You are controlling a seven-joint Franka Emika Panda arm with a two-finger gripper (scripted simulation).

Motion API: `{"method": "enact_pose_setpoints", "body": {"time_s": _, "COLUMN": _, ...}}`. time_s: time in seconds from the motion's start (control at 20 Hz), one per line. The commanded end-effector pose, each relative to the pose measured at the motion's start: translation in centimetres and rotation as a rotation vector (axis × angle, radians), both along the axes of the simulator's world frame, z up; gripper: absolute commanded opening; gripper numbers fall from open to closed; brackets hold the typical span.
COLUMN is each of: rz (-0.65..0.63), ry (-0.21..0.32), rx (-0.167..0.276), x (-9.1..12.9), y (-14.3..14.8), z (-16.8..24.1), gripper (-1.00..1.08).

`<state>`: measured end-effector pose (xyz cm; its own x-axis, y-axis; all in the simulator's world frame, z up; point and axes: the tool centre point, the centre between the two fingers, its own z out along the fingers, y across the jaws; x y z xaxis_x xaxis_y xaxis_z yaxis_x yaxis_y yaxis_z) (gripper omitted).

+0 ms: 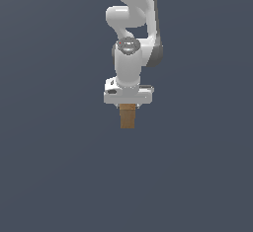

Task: Pick up the object and move it to a goal position.

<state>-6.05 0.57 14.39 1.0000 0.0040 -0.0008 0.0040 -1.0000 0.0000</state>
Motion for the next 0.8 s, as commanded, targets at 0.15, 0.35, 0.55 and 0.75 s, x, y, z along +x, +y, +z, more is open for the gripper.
{"method": "enact_pose_setpoints", "body": {"time_s": 0.15, "rz": 0.0, "ry": -0.001, "rx": 0.0, "x": 0.1, "y": 0.0, "z": -0.1, "gripper": -1.0}}
{"method": "enact_pose_setpoints", "body": {"time_s": 0.35, "rz": 0.0, "ry": -0.001, "rx": 0.0, "x": 0.1, "y": 0.0, "z": -0.1, "gripper": -1.0}}
{"method": "enact_pose_setpoints", "body": {"time_s": 0.55, "rz": 0.0, "ry": -0.001, "rx": 0.0, "x": 0.0, "y": -0.1, "z": 0.3, "gripper": -1.0}}
{"method": "enact_pose_setpoints", "body": {"time_s": 0.75, "rz": 0.0, "ry": -0.001, "rx": 0.0, "x": -0.2, "y": -0.7, "z": 1.4, "gripper": -1.0}}
